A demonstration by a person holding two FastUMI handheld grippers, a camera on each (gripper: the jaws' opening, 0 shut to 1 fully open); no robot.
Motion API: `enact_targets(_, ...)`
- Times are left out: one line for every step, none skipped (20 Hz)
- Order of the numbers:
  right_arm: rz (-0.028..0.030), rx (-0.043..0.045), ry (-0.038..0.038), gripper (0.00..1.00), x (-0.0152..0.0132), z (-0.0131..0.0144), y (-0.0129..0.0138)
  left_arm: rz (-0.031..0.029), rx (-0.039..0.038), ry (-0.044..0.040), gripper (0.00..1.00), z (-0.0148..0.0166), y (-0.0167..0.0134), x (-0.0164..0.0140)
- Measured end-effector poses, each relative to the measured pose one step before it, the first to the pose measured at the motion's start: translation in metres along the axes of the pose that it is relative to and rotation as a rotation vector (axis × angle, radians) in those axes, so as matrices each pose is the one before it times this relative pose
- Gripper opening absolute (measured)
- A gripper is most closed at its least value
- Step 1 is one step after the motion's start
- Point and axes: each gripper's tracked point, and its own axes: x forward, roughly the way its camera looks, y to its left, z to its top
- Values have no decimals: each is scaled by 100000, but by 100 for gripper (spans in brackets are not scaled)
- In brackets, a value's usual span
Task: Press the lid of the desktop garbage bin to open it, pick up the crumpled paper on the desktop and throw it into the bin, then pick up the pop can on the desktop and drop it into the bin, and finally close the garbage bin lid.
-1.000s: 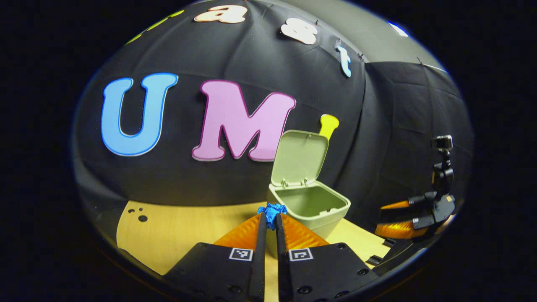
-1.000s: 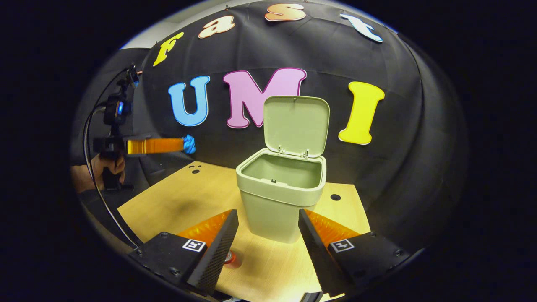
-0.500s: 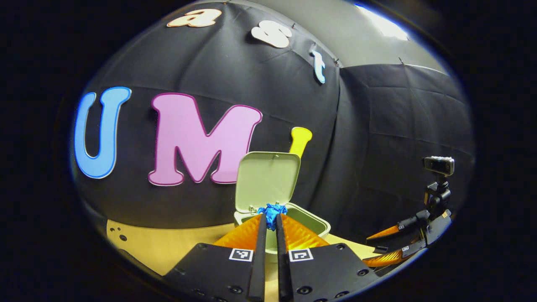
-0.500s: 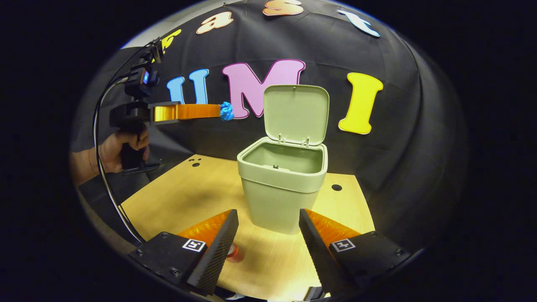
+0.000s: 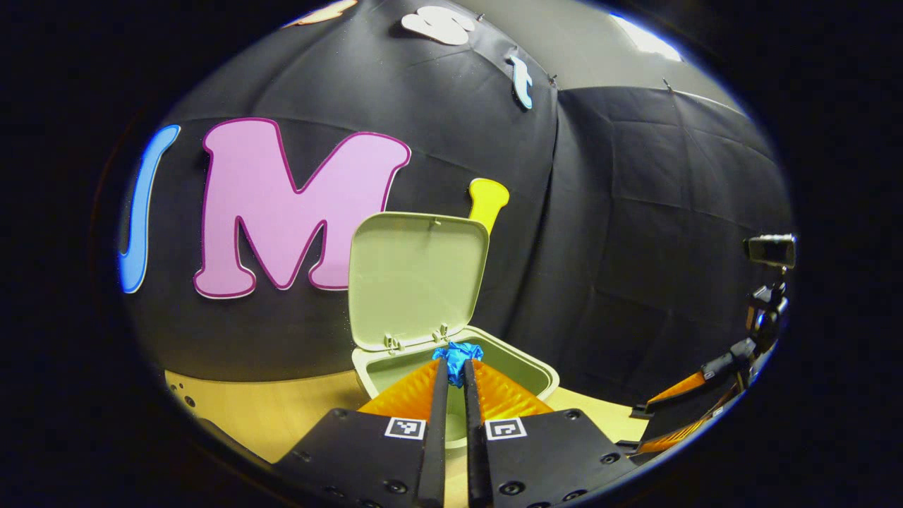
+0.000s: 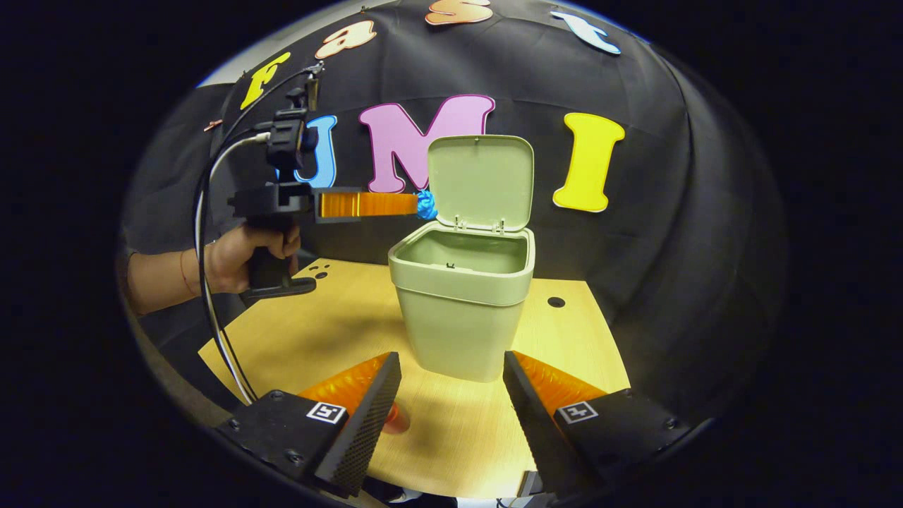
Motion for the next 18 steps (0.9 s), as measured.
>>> enact_targets(-406, -54, -189, 93, -93, 50, -167, 2, -134, 1336, 17, -637, 192, 587)
enact_targets(-229, 52, -43, 93, -74, -31, -93, 550, -114, 1184, 19, -416, 229, 389)
enact_targets(-259, -5, 1, 93, -23, -15, -72, -198, -40, 993, 25, -551, -30, 467)
enact_targets(-157, 37, -36, 93, -61, 14, -97, -579, 21, 662, 30, -185, -152, -60)
enact_targets(-23, 93, 32, 93, 17, -18, 4, 187, 408, 21, 49, -114, -98, -2)
enact_targets(207, 59, 58, 93, -41, -56, 50, 1381, 886, -228, 68, 54, 249, -146)
enact_targets(351, -10, 86, 93, -63, -79, 79, 502, 875, 5, 87, -75, 90, -168)
enact_targets(513, -63, 138, 93, 120, -93, 135, 1158, 768, -599, 92, 77, 135, -242)
enact_targets(747, -15, 77, 93, 129, 0, 221, 319, 399, -652, 95, 263, 54, -357)
enact_targets(1307, 109, 435, 93, 84, -186, 312, -275, 100, -491, 95, 211, -59, -436)
enact_targets(1672, 255, 343, 93, 169, -130, 454, 347, 245, -191, 95, 32, 90, -609)
enact_targets(1748, 613, 278, 95, 162, -114, 350, 569, 107, -30, 95, 49, 99, -543)
enact_targets(1689, 852, 57, 98, 223, -36, 410, 496, -199, -35, 95, -35, 142, -661)
enact_targets(1645, 499, 258, 98, 281, -90, 391, 965, -550, -221, 95, 109, 192, -722)
enact_targets(1269, 6, 425, 99, 277, -121, 340, 1347, -744, -173, 95, -74, 339, -862)
enact_targets(1732, -430, 679, 98, 245, -215, 380, 1614, -804, -265, 95, 48, 329, -824)
enact_targets(1987, -621, 639, 98, 186, -285, 546, 1751, -744, -453, 95, -19, 461, -846)
enact_targets(2303, -780, 591, 98, 357, -179, 574, 1168, -654, -340, 95, 57, 321, -925)
